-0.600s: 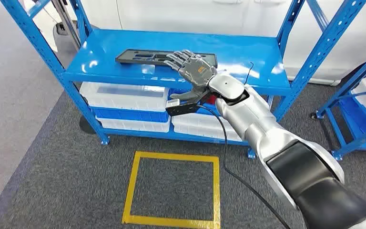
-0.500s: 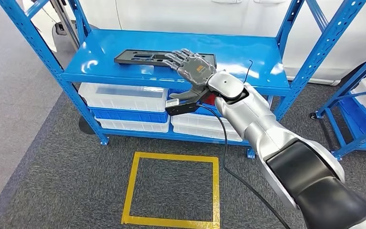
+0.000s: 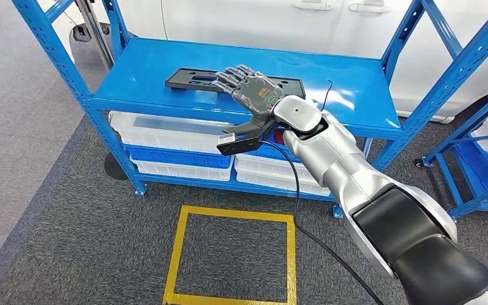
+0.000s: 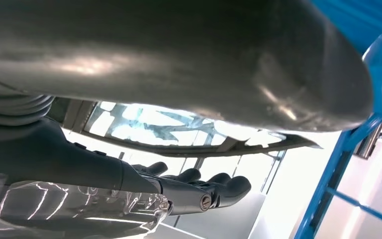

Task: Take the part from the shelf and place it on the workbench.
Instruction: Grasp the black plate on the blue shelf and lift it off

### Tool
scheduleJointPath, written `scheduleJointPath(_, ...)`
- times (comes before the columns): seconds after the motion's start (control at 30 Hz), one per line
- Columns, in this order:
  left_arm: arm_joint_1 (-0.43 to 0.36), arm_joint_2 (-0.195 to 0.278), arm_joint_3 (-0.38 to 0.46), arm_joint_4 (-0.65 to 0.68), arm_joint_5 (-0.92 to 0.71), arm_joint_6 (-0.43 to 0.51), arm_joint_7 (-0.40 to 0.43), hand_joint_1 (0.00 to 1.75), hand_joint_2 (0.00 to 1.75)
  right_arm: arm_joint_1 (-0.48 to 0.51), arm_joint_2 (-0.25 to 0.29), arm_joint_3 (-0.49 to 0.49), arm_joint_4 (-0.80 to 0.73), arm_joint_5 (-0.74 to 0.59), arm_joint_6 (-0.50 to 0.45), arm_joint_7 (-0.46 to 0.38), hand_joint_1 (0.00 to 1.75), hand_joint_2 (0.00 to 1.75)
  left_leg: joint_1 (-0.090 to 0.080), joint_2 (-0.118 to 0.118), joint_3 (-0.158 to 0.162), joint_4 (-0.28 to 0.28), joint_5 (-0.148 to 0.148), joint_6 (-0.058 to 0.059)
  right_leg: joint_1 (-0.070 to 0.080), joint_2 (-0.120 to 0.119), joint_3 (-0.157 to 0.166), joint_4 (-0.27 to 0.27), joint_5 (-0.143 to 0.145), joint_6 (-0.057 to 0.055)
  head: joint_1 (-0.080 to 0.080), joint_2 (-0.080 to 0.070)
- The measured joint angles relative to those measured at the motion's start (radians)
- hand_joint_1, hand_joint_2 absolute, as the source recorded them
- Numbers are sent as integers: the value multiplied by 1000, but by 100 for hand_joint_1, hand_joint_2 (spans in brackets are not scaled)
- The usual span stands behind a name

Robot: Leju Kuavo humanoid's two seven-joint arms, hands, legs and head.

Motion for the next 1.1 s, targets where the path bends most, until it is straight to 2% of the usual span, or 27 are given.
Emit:
scheduleJointPath(0.03,0,0,0,0,0,0,0,0,0,3,-1,2,0,-2,0,0,0,0,-2,-1,5,1,-5,1,0,0,-23,16,10,-1,0,0)
scheduleJointPath(0.07,1,0,0,0,0,0,0,0,0,5,-3,3,0,-4,0,0,0,0,-4,-3,13,1,-11,2,1,0,-24,-9,43,-5,0,0)
scheduleJointPath(0.13,1,-1,1,0,1,0,0,0,0,5,-5,6,0,-7,0,0,0,0,-9,-6,32,1,-25,1,7,0,20,-145,141,-20,0,0)
scheduleJointPath(0.17,1,-2,1,0,1,0,0,0,0,3,-5,8,0,-7,0,0,0,0,-11,-7,39,1,-31,-1,12,0,44,-210,170,-28,0,0)
scheduleJointPath(0.2,0,-4,1,0,2,0,0,0,0,2,-6,11,0,-8,0,0,0,0,-11,-6,42,0,-36,-5,17,-1,60,-255,187,-34,0,0)
scheduleJointPath(0.27,-1,-6,2,0,4,0,0,0,0,0,-6,16,-1,-9,-2,0,0,0,-11,-4,45,5,-37,-16,22,0,71,-286,182,-43,0,0)
scheduleJointPath(0.33,-1,-8,3,-1,5,0,-1,0,0,0,-6,19,-1,-8,-4,2,0,0,-12,-2,45,21,-41,-26,17,1,88,-298,183,-50,0,0)
scheduleJointPath(0.37,-1,-8,3,-1,5,0,-1,0,0,-1,-6,20,-1,-9,-7,3,0,0,-11,-1,35,47,-51,-31,13,0,99,-302,180,-54,0,0)
scheduleJointPath(0.4,-1,-8,4,-1,6,0,-1,0,0,-2,-6,22,-1,-9,-10,4,0,0,-9,-1,13,91,-69,-35,10,-1,108,-304,176,-56,0,0)
scheduleJointPath(0.47,-1,-9,5,-1,7,0,-2,0,0,-1,-5,27,-1,-9,-15,4,0,0,-2,0,-60,217,-117,-47,9,0,119,-305,166,-59,0,0)
scheduleJointPath(0.5,-1,-8,5,-1,8,0,-2,0,0,2,-5,29,-1,-9,-16,4,0,0,2,0,-96,267,-133,-52,9,0,124,-304,160,-58,0,0)
scheduleJointPath(0.53,0,-8,5,-1,7,0,-2,0,0,5,-5,32,-1,-9,-16,4,0,0,6,1,-119,287,-132,-57,8,1,130,-302,153,-56,0,0)
scheduleJointPath(0.57,0,-8,6,-1,7,0,-2,0,0,7,-5,34,-1,-10,-16,5,0,0,9,1,-124,269,-108,-60,6,1,137,-300,146,-54,0,0)
scheduleJointPath(0.63,0,-7,6,-1,7,0,-2,0,0,8,-5,37,-1,-11,-17,5,0,0,14,3,-88,145,-15,-63,2,1,155,-294,127,-45,0,0)
scheduleJointPath(0.67,1,-7,6,-1,7,0,-1,0,0,7,-5,38,-1,-12,-17,5,0,0,14,4,-68,81,14,-63,1,1,162,-291,119,-40,0,0)
scheduleJointPath(0.7,0,-7,6,-1,7,0,-1,0,0,7,-5,39,-1,-12,-17,5,0,0,12,5,-52,36,31,-59,1,2,166,-289,112,-34,0,0)
scheduleJointPath(0.73,0,-8,6,-1,7,0,-1,0,0,7,-5,40,-1,-13,-17,5,0,0,9,5,-46,15,33,-52,3,2,168,-288,107,-28,0,0)
scheduleJointPath(0.8,1,-8,6,-1,7,0,0,0,0,6,-5,43,-1,-14,-17,5,0,0,7,5,-40,8,27,-33,5,2,169,-284,103,-15,0,0)
scheduleJointPath(0.87,1,-8,6,-1,7,0,0,0,0,4,-5,44,-2,-14,-17,5,0,0,9,3,-29,4,24,-19,3,1,163,-255,91,-4,0,0)
scheduleJointPath(0.9,0,-8,6,-1,7,0,0,0,0,2,-5,44,-2,-15,-16,5,0,0,9,2,-22,3,21,-14,1,1,143,-218,76,-1,0,0)
scheduleJointPath(0.93,0,-8,6,-1,7,0,0,0,0,0,-5,44,-2,-15,-16,5,0,0,8,2,-17,2,16,-9,0,1,110,-161,56,1,0,0)
scheduleJointPath(1.0,-1,-8,6,-1,6,0,0,0,0,-1,-6,46,-1,-15,-13,5,0,0,5,2,-10,3,6,-3,0,1,24,-38,15,2,0,0)
scheduleJointPath(1.03,0,-8,6,-1,4,0,0,0,0,1,-6,47,0,-15,-12,5,0,0,3,1,-5,4,0,-2,0,1,-7,-6,12,1,0,0)
scheduleJointPath(1.07,1,-8,6,-1,3,0,0,0,0,2,-8,48,1,-15,-11,5,0,0,1,-1,2,5,-7,-1,0,1,-20,-11,30,-1,0,0)
scheduleJointPath(1.1,1,-8,6,-1,2,0,0,0,0,2,-9,49,2,-15,-11,5,0,0,-1,-3,12,5,-15,-1,1,1,-14,-52,68,-4,0,0)
